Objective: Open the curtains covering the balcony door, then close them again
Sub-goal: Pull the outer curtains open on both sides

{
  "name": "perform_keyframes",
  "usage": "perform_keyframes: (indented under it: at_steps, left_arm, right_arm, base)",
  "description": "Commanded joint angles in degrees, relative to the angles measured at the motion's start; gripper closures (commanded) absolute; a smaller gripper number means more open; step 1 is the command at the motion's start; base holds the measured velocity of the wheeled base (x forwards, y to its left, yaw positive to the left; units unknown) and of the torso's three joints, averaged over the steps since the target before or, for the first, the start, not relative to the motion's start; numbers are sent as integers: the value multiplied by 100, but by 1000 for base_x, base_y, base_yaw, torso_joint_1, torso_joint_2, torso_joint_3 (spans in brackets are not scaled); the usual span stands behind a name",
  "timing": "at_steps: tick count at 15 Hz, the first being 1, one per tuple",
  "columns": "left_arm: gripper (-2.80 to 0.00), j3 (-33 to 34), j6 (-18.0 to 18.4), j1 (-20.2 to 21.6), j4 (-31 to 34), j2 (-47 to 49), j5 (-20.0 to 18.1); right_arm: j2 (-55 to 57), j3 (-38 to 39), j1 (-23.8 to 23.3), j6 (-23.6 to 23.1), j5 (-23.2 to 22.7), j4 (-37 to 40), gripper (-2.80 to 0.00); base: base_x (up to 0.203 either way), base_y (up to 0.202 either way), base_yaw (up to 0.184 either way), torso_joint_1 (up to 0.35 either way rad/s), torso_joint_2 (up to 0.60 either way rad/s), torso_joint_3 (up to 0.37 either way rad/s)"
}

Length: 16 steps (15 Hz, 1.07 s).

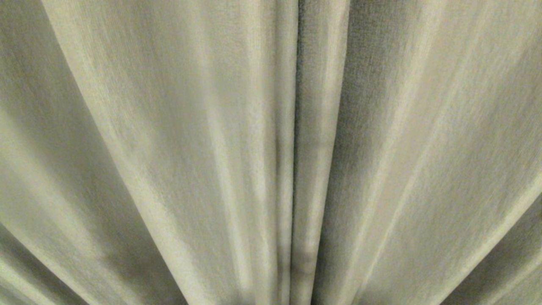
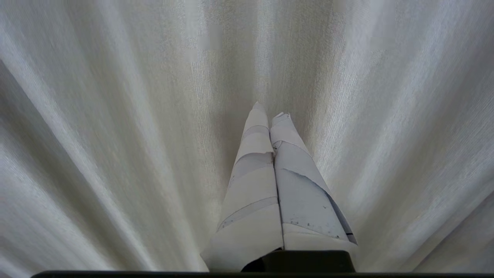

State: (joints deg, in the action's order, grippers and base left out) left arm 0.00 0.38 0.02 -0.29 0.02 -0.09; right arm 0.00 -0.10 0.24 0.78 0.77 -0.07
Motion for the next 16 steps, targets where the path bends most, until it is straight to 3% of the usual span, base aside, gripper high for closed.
perform_keyframes:
  at_steps: [1, 5, 9, 12, 16]
  left_arm:
    - [0, -39, 52, 0, 5, -2, -20]
    - [0, -827, -229, 6, 507, 176, -541]
    - [0, -1558, -266, -6, 595, 1048, -525]
    - [0, -2015, -245, -35, 35, 2038, -444]
    - [0, -2824, 23, -21, -727, 3236, 22]
  right_arm:
    - [0, 1, 2, 2, 2, -1, 0]
    - [0, 1, 2, 2, 2, -1, 0]
    - [0, 1, 2, 2, 2, -1, 0]
    - [0, 1, 2, 2, 2, -1, 0]
    - [0, 1, 2, 2, 2, -1, 0]
  base:
    - [0, 0, 0, 0, 0, 0]
    - [0, 0, 0, 0, 0, 0]
    - [0, 0, 0, 0, 0, 0]
    - [0, 0, 0, 0, 0, 0]
    - [0, 0, 0, 0, 0, 0]
